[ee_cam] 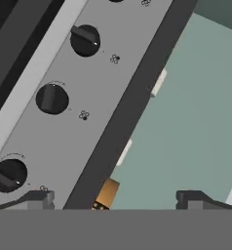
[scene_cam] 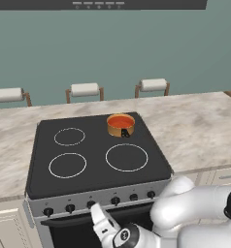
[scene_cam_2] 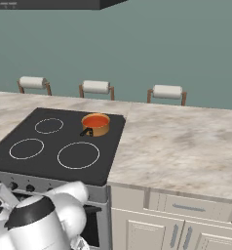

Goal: Wait until the marinara sauce is simmered to a deep red color and then turn off the stove.

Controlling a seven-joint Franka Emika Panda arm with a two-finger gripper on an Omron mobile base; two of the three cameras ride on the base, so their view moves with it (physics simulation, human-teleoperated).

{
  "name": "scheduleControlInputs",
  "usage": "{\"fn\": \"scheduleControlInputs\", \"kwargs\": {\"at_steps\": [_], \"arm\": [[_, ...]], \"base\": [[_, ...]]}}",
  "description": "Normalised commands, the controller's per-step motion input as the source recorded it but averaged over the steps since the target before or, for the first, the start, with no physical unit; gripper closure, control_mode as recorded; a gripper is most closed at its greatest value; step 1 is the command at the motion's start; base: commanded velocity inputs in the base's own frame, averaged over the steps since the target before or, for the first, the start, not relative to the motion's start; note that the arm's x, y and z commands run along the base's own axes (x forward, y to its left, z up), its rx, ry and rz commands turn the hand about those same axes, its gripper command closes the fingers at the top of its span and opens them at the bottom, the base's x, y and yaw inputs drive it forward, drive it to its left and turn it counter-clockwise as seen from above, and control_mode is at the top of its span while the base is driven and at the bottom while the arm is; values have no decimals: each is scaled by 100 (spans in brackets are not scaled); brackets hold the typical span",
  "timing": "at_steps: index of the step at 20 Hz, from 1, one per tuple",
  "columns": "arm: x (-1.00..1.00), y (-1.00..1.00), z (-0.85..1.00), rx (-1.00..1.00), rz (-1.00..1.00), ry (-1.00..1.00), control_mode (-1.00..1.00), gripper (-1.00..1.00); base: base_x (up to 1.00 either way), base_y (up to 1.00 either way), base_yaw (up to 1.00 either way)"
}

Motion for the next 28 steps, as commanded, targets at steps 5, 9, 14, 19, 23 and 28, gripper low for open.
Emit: {"fn": "scheduleControlInputs", "kwargs": {"at_steps": [5, 9, 14, 19, 23, 28], "arm": [[8, 15, -46, 0, 1, -8, -100, -100], [19, 9, -22, 0, 0, -7, -100, -100], [24, 1, -8, 0, 0, -3, -100, -100], [28, 6, -13, 0, 0, 0, -100, -100], [28, 11, -16, 1, 0, 0, -100, -100], [25, 13, -24, 2, 0, 0, -100, -100]], "base": [[0, 0, 0], [0, 0, 0], [0, 0, 0], [0, 0, 0], [0, 0, 0], [0, 0, 0]]}}
